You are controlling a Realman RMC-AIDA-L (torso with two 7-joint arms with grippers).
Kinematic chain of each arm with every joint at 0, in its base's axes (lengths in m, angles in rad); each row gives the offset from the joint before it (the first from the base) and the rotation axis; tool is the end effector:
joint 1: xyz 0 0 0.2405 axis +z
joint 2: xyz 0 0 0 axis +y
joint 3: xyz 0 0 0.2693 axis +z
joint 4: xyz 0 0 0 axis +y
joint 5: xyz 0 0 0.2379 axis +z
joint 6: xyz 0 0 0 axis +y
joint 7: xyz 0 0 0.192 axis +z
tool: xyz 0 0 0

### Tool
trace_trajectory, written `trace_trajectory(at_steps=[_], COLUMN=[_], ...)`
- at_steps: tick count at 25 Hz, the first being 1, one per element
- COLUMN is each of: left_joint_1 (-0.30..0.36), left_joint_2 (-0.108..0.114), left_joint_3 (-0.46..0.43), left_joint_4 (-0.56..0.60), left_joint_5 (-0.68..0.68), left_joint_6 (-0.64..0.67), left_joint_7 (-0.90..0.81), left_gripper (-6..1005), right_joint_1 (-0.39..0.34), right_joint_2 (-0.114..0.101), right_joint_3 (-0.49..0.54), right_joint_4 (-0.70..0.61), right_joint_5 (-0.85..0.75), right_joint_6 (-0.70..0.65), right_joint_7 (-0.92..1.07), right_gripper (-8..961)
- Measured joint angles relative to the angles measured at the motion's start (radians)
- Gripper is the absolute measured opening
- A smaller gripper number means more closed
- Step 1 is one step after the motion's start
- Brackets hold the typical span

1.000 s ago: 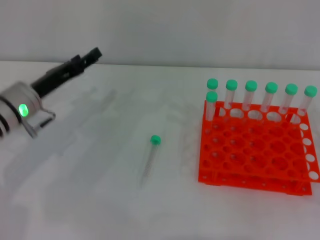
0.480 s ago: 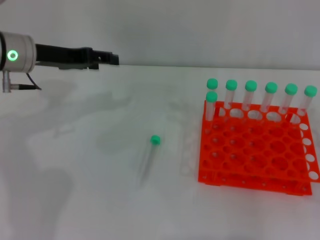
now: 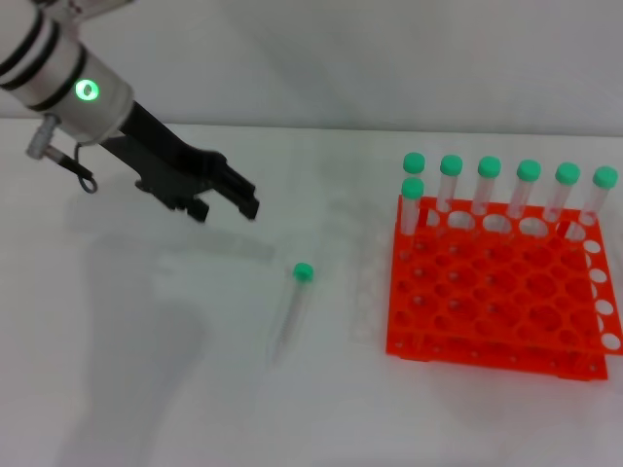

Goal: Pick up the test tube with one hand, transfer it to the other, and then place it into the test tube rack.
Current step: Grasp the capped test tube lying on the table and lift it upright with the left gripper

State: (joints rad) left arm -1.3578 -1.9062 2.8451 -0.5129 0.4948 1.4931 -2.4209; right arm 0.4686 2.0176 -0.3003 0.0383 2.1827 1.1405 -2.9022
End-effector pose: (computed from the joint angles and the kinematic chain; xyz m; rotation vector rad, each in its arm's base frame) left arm -0.1893 0.4956 0.0065 -2.3427 -1.6326 0.2142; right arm 0.4182 0.3938 0.0229 -1.4078 0.6520 0.5878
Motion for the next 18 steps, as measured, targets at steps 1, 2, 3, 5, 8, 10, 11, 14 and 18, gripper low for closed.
trace_trajectory(at_steps=[1, 2, 3, 5, 8, 10, 11, 14, 18], left_joint_1=[-0.018, -0.033, -0.049, -0.070, -0.095, -0.100, -0.101, -0.105, -0.118], left_joint_2=[-0.009, -0.021, -0.033, -0.053, -0.073, -0.079, -0.082, -0.106, -0.148], left_joint_3=[0.000, 0.000, 0.000, 0.000, 0.001, 0.000, 0.000, 0.000, 0.000], left_joint_4=[0.000, 0.001, 0.001, 0.010, 0.074, 0.130, 0.156, 0.208, 0.217], left_joint_5=[0.040, 0.076, 0.117, 0.176, 0.253, 0.275, 0.284, 0.317, 0.389], left_joint_6=[0.001, 0.001, -0.003, -0.010, -0.034, -0.053, -0.065, -0.106, -0.123], left_joint_7=[-0.029, -0.057, -0.095, -0.154, -0.231, -0.265, -0.281, -0.326, -0.377], left_gripper=[771, 770, 770, 769, 769, 768, 768, 767, 765], right_joint_1=[0.000, 0.000, 0.000, -0.001, -0.006, -0.007, -0.007, -0.008, -0.009], right_joint_2=[0.000, -0.001, -0.001, -0.001, 0.000, 0.000, -0.001, 0.000, 0.000], right_joint_3=[0.000, 0.001, 0.001, 0.001, 0.001, 0.001, 0.001, 0.000, -0.006], right_joint_4=[-0.001, -0.002, -0.002, -0.003, -0.005, -0.011, -0.013, -0.014, -0.014], right_joint_5=[0.000, 0.000, 0.000, 0.000, 0.003, 0.003, 0.003, 0.002, 0.000], right_joint_6=[0.000, -0.001, -0.001, -0.001, -0.004, -0.009, -0.012, -0.015, -0.015], right_joint_7=[0.000, 0.000, 0.000, 0.000, 0.000, 0.000, 0.000, 0.000, 0.000], right_gripper=[857, 857, 857, 856, 856, 856, 856, 856, 856])
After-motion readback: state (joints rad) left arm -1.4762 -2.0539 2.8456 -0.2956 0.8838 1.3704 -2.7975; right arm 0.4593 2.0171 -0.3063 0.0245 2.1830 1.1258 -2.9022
